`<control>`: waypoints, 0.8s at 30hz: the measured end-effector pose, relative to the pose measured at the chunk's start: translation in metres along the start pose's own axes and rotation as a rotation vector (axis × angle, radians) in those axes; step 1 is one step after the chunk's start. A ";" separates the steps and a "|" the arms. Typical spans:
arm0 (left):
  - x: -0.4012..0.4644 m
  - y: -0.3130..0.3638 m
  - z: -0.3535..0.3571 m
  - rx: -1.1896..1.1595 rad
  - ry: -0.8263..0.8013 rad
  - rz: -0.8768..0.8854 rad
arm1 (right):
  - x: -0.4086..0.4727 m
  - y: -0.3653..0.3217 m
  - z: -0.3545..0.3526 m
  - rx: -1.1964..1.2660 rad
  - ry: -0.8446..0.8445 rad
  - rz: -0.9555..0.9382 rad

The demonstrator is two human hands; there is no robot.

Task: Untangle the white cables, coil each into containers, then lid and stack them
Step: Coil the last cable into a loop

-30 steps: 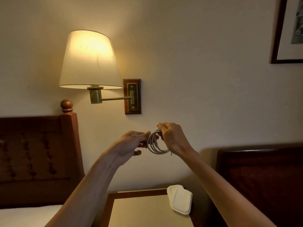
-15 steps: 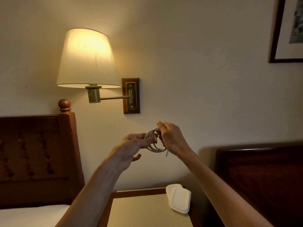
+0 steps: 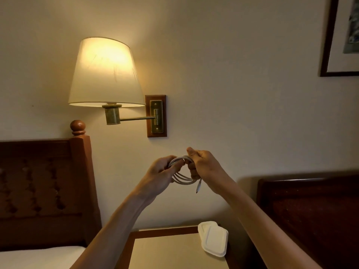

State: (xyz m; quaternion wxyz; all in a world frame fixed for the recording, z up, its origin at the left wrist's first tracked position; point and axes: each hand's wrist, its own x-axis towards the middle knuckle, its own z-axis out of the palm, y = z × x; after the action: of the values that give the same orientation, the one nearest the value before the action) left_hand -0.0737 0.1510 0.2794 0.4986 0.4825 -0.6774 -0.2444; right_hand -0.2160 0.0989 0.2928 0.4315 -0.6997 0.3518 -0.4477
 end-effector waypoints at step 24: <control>0.012 -0.014 0.002 0.836 0.331 0.377 | 0.018 0.012 -0.012 -0.410 0.397 -0.143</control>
State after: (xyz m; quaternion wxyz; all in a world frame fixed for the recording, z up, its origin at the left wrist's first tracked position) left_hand -0.0703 0.1341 0.2720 0.3987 0.5425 -0.7048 0.2233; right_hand -0.2221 0.0753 0.2906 0.1713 -0.6938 0.4623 -0.5249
